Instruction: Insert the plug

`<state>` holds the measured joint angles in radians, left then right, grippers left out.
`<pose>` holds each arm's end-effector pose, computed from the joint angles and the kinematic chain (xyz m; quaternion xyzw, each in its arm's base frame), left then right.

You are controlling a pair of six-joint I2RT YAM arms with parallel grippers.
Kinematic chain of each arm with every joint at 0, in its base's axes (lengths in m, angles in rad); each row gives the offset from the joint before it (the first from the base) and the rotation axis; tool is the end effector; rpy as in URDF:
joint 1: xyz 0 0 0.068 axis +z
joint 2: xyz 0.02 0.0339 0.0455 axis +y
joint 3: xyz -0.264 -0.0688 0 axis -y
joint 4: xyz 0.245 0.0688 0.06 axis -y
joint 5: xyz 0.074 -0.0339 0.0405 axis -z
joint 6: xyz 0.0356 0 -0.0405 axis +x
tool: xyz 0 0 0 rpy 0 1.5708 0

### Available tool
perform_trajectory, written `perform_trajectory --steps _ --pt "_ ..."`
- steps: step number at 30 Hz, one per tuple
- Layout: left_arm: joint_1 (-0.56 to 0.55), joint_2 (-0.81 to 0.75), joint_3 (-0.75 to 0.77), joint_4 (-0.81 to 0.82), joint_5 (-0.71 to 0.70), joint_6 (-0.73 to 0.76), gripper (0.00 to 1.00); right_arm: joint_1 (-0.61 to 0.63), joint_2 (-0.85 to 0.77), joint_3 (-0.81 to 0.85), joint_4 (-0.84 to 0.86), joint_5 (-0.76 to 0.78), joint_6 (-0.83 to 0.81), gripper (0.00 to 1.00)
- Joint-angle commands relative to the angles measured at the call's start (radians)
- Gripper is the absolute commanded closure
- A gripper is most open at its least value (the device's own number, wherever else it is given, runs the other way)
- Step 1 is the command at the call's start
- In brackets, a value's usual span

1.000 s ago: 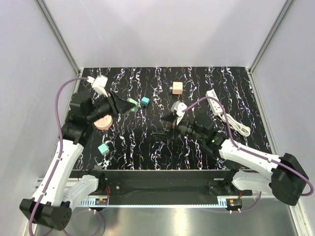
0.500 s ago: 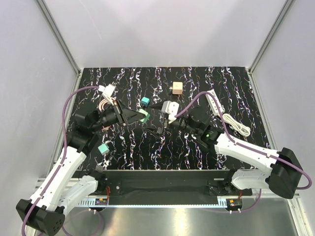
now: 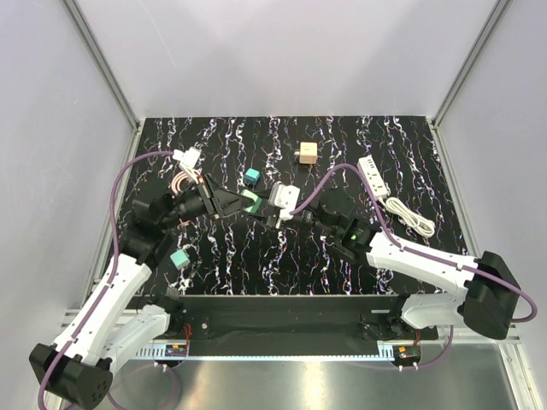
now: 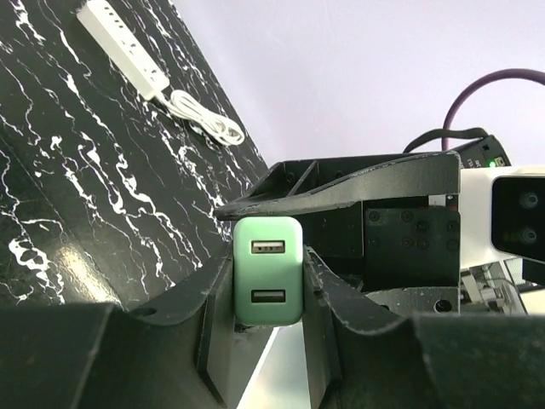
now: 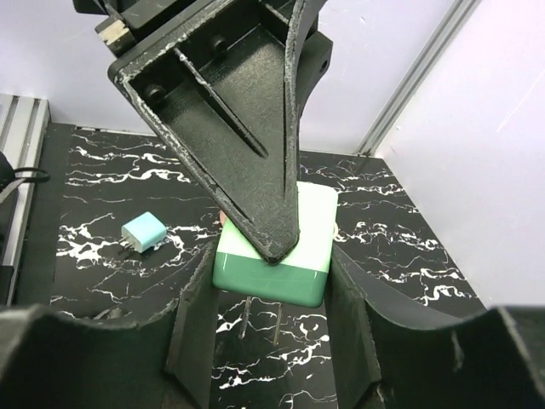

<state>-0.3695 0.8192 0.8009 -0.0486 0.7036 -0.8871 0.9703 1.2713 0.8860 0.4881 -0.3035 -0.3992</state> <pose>0.1658 -0.0889 0.3551 0.0521 0.7230 -0.5805 0.3708 0.1602 0.2528 0.3403 -0.5057 0.4419 0.3039 0.6757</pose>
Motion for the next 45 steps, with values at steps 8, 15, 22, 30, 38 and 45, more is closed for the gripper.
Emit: perform_trajectory --steps 8,15,22,30,38,45 --pt "-0.006 0.023 0.053 -0.156 0.212 0.129 0.58 0.005 -0.118 -0.058 -0.074 -0.065 -0.112 1.0" --pt "-0.006 0.031 0.078 -0.203 0.221 0.148 0.56 0.005 -0.147 -0.079 -0.111 -0.132 -0.127 1.0" --pt "-0.006 0.037 0.087 -0.201 0.229 0.132 0.56 0.004 -0.151 -0.081 -0.126 -0.155 -0.121 1.0" --pt "-0.006 0.043 0.067 -0.195 0.255 0.123 0.59 0.004 -0.142 -0.079 -0.123 -0.161 -0.115 1.0" --pt "-0.006 0.07 0.061 -0.172 0.264 0.117 0.88 0.005 -0.121 -0.073 -0.126 -0.174 -0.115 1.0" --pt "-0.003 0.077 0.075 -0.18 0.186 0.134 1.0 0.004 -0.115 -0.055 -0.134 -0.125 -0.033 0.21"
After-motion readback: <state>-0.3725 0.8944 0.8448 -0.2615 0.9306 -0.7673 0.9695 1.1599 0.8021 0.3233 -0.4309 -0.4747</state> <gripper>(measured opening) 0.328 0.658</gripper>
